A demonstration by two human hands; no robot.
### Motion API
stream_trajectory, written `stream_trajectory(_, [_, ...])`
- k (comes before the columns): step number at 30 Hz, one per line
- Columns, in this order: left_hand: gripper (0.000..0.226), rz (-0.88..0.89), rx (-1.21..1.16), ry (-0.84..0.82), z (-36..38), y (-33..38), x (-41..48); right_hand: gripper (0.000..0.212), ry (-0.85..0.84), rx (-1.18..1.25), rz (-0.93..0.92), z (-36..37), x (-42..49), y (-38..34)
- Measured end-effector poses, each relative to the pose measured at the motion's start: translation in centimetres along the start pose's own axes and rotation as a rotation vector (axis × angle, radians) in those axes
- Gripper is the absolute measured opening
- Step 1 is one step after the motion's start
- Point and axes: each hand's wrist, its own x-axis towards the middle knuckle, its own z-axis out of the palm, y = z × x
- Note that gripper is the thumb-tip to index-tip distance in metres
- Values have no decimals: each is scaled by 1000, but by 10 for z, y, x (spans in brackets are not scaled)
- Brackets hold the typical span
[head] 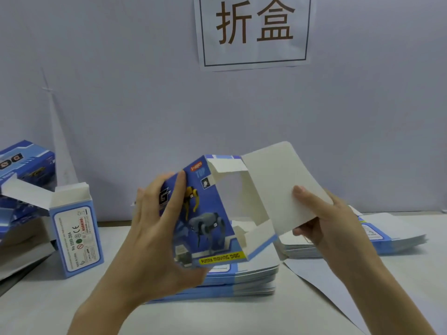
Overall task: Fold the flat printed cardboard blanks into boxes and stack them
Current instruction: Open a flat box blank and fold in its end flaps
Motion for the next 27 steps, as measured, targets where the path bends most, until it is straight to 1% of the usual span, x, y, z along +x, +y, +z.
stream_trajectory(2, [117, 9, 33, 9, -3, -4, -2, 9, 45, -80, -137, -2, 0, 3])
stream_trajectory(3, [114, 10, 50, 22, -5, -4, -2, 12, 52, -105, -193, -2, -1, 5])
stream_trajectory(6, [109, -11, 52, 26, -5, 1, -3, 29, 83, -175, -305, 2, -3, 5])
stream_trajectory(10, [106, -38, 44, 8, -7, 2, -3, 37, 67, -182, -345, 1, -1, 8])
stream_trajectory(12, [104, -68, -2, -10, -6, 5, -3, 42, 79, -242, -381, 0, -1, 10])
stream_trajectory(14, [104, -85, -25, -22, -3, 5, -4, 43, 93, -346, -440, 0, -1, 11])
stream_trajectory(16, [104, -86, -25, -22, -2, 5, -3, 39, 90, -329, -451, 0, 0, 11])
stream_trajectory(18, [106, -67, 7, -19, 0, 4, -3, 23, 16, -161, -361, 1, 1, 7])
stream_trajectory(19, [107, -51, 35, -16, 1, 3, -3, 24, -36, -64, -280, 1, 2, 6])
stream_trajectory(20, [108, -34, 66, -11, 3, 3, -3, 30, -77, 50, -194, 2, 2, 4])
stream_trajectory(22, [108, -10, 89, -4, 5, 4, -3, 31, -118, 242, -65, 2, 1, 2])
stream_trajectory(25, [109, 19, 107, 4, 7, 3, -2, 32, -116, 369, 103, 2, 3, 4])
stream_trajectory(27, [109, 28, 126, 7, 7, 3, -2, 34, -145, 423, 177, 0, 5, 5])
